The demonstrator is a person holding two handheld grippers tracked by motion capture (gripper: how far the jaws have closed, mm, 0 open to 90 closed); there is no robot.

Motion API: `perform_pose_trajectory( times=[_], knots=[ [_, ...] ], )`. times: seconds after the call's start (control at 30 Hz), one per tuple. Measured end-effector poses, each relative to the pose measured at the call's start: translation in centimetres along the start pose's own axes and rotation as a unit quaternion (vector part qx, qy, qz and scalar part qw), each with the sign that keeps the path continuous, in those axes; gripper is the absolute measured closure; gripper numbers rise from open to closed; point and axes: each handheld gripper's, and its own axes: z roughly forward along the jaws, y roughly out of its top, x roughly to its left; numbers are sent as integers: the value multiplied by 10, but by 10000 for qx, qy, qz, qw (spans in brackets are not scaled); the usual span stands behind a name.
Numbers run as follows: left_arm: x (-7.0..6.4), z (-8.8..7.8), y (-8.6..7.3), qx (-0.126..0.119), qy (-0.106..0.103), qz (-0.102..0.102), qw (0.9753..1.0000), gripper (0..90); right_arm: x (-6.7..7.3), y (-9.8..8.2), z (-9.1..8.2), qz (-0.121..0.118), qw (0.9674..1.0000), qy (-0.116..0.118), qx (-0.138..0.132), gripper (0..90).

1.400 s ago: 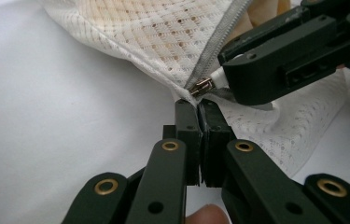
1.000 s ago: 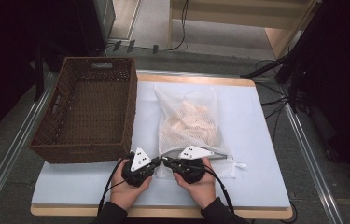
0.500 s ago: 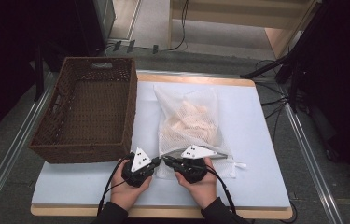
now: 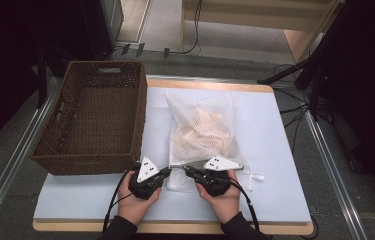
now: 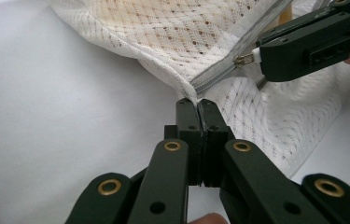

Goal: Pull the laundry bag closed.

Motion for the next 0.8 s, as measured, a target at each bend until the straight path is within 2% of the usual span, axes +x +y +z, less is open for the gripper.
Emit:
perform_pose_trajectory(
  times=[0.4,0.8],
  knots=[
    [2,-1,-1,-53,-36,-125,9999,898,-9,-4,-12,43,9999,-114,-75,871],
    [2,0,0,-33,-52,-138,9999,897,-20,-9,-24,94,9997,-224,-92,870]
  ],
)
